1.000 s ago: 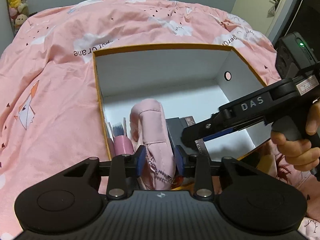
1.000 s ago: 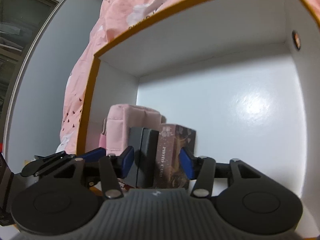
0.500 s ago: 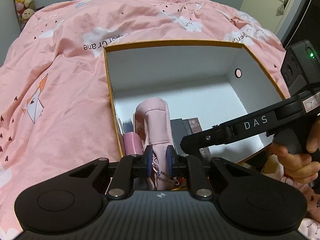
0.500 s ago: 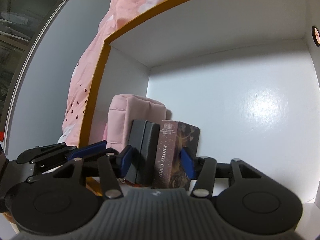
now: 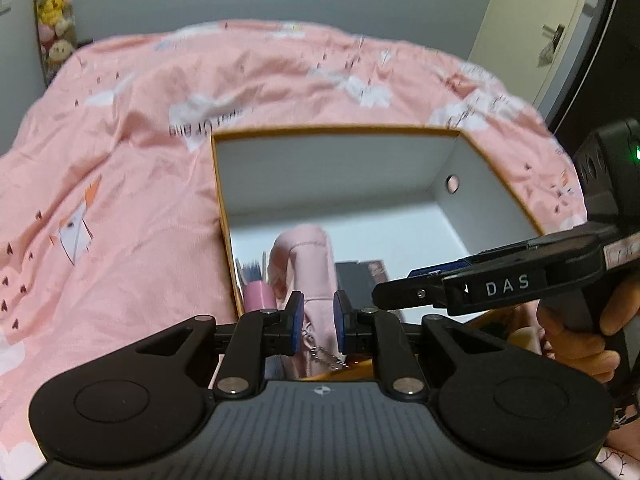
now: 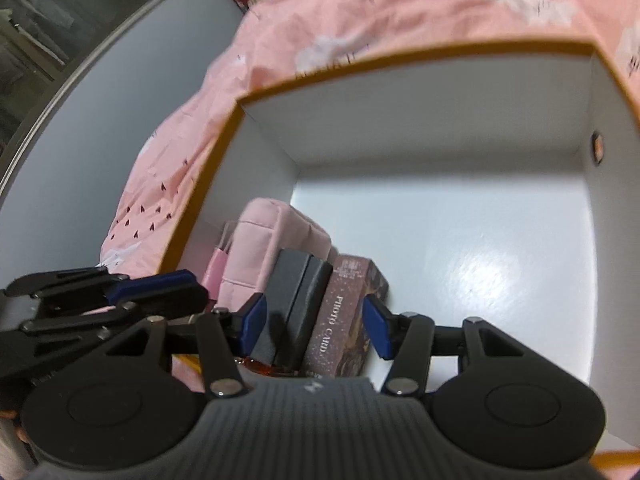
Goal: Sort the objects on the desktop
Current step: 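Set both boxes down in the orange box and open both grippers, then grasp the white crocheted bunny with the left gripper while the right gripper grasps the plush duck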
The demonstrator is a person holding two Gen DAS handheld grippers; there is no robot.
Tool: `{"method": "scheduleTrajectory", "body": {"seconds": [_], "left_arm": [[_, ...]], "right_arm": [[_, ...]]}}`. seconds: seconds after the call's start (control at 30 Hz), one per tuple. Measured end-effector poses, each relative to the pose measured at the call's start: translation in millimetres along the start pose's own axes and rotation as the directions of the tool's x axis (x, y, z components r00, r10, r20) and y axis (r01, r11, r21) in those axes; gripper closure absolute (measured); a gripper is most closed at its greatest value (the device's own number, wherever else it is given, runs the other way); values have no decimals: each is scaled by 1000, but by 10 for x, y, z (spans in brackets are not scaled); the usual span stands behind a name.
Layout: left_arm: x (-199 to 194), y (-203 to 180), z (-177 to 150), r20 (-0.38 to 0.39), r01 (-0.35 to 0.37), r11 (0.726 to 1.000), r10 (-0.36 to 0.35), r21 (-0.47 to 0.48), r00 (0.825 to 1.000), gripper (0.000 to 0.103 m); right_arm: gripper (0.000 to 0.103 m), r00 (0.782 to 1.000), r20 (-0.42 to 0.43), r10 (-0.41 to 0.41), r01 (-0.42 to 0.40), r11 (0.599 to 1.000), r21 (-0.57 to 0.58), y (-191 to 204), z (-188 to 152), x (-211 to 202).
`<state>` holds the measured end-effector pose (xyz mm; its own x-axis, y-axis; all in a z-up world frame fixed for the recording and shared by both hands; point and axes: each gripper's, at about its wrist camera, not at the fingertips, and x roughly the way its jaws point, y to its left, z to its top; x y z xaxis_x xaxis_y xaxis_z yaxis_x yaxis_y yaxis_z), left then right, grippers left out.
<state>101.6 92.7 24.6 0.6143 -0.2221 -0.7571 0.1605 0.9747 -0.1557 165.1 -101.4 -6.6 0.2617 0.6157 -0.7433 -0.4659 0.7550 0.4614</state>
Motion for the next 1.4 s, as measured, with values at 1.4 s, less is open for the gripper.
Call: {"method": "scheduleTrajectory", "body": {"seconds": [1.4], "left_arm": [[-325,-775,-1271,-340,192,966,-124,174,932,50]], "right_arm": [[50,995,-77,-70,62,992,-107,74,-2027,-1278]]}}
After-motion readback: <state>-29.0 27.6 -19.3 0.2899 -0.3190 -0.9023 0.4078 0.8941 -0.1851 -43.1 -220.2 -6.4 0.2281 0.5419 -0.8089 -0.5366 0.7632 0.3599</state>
